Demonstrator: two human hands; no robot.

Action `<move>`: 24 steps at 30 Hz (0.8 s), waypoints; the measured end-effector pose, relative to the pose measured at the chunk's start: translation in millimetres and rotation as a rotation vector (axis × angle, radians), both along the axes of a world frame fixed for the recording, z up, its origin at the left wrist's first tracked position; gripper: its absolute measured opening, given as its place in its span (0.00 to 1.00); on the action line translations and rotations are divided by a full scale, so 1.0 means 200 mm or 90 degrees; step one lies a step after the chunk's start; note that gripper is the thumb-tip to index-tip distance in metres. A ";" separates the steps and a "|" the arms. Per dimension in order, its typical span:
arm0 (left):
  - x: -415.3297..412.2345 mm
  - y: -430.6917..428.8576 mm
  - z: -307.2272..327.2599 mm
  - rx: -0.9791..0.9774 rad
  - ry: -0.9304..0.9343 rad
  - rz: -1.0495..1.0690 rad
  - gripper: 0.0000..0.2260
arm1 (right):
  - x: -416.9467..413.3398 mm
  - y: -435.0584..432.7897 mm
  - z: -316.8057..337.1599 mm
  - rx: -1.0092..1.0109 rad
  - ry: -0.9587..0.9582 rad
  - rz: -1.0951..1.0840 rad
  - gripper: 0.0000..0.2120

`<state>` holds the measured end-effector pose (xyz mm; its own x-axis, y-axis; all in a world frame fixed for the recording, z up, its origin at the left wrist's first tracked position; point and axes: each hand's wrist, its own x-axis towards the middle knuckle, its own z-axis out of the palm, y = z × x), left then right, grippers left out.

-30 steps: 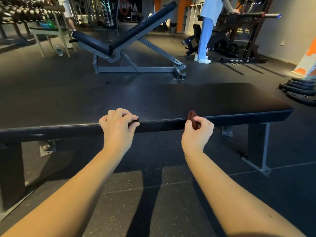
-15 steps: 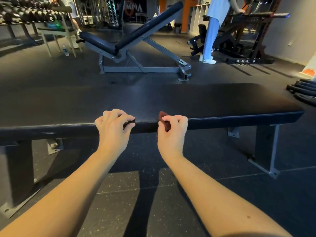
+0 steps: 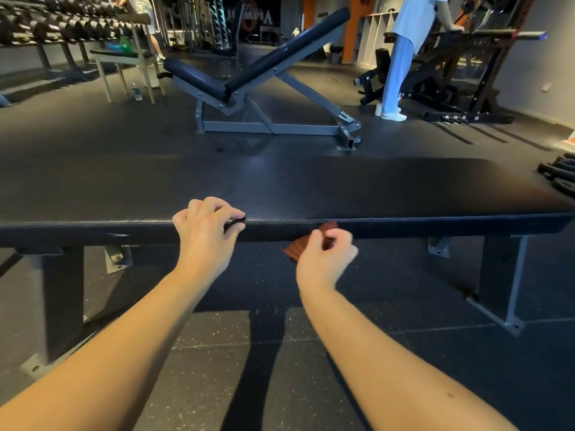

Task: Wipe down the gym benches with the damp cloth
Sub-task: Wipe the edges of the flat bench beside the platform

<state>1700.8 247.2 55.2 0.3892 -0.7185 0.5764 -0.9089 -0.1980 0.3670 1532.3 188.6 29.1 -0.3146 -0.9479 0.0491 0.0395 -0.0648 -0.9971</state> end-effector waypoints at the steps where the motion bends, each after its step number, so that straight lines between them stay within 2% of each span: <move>1: 0.02 0.01 -0.01 -0.006 -0.007 0.000 0.05 | 0.06 0.05 -0.01 0.007 0.006 0.041 0.05; 3: 0.03 0.02 -0.02 -0.024 -0.016 0.000 0.06 | 0.15 0.10 -0.02 0.023 0.022 0.100 0.06; 6: 0.03 0.02 -0.03 -0.024 -0.023 0.005 0.06 | 0.11 0.07 -0.01 0.028 0.056 0.108 0.06; 9: 0.04 0.02 -0.03 -0.027 -0.024 0.002 0.06 | -0.06 -0.02 0.02 0.012 0.047 0.037 0.08; 12: 0.06 0.02 -0.03 -0.038 -0.023 -0.011 0.06 | -0.20 -0.11 0.07 0.022 0.012 -0.065 0.05; 16: 0.12 0.04 -0.04 -0.046 -0.024 -0.023 0.06 | -0.15 -0.10 0.09 0.019 -0.015 -0.120 0.03; 19: 0.16 0.08 -0.04 -0.051 -0.031 -0.027 0.06 | 0.04 0.01 0.08 0.031 -0.040 -0.073 0.09; 24: 0.21 0.10 -0.05 -0.052 -0.039 -0.005 0.07 | 0.33 0.17 0.05 0.051 -0.047 0.064 0.07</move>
